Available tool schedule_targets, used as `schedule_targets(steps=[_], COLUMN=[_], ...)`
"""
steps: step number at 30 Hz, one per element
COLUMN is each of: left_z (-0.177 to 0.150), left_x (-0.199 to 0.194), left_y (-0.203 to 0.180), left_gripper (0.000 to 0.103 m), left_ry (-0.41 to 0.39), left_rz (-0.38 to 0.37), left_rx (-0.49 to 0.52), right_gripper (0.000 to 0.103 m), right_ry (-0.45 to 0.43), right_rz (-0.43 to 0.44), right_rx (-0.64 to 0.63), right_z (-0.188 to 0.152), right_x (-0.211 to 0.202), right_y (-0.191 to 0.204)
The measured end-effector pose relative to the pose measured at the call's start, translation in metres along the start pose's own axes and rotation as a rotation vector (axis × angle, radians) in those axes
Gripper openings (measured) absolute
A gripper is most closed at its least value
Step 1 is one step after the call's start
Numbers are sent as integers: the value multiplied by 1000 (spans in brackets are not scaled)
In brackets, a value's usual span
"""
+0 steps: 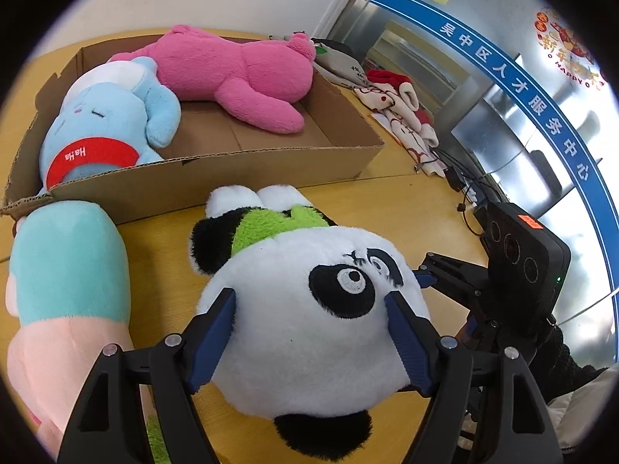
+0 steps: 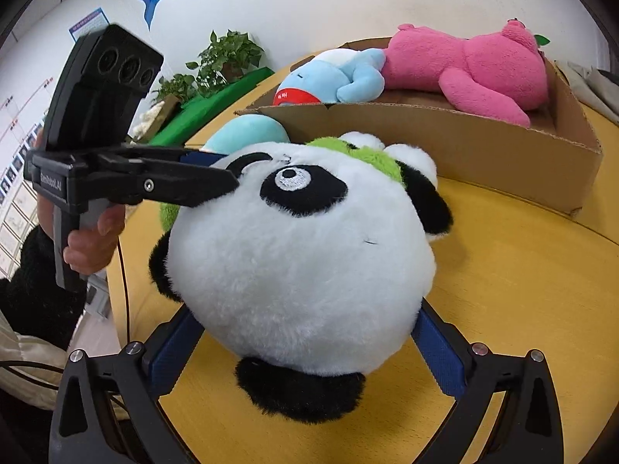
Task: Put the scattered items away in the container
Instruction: 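Grasp the panda plush with both tools and lift it over the box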
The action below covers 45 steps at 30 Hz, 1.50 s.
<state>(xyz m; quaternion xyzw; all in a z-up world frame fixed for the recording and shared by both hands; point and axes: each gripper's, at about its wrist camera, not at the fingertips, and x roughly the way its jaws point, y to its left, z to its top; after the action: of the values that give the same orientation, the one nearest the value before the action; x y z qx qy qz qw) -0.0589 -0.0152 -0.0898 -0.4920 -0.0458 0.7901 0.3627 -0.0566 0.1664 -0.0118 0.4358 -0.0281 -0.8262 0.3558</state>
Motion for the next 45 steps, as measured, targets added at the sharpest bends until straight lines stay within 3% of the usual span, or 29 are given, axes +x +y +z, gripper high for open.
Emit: schedule_targets(steps=[8, 13, 17, 23, 28, 34, 45], left_z=[3, 0, -7, -14, -17, -4, 84], left_x=[-3, -9, 0, 12, 3, -29, -103], left_y=[17, 31, 29, 14, 18, -1, -38], left_gripper=[78, 80, 88, 90, 82, 77, 75], left_ry=[-8, 9, 46, 48, -1, -114, -303], left_rz=[25, -4, -19, -45, -98, -99, -63], left_rx=[-71, -99, -71, -35, -94, -41, 144], right_gripper=[103, 93, 89, 84, 81, 80, 79], right_ry=[21, 12, 11, -28, -76, -155, -307], right_rz=[22, 41, 40, -10, -70, -128, -297], right_rx=[-40, -24, -31, -56, -95, -168, -334], right_z=[17, 10, 2, -11, -8, 11, 106], right_x=[20, 19, 16, 12, 2, -24, -82], right_y=[-3, -6, -7, 4, 17, 34, 60])
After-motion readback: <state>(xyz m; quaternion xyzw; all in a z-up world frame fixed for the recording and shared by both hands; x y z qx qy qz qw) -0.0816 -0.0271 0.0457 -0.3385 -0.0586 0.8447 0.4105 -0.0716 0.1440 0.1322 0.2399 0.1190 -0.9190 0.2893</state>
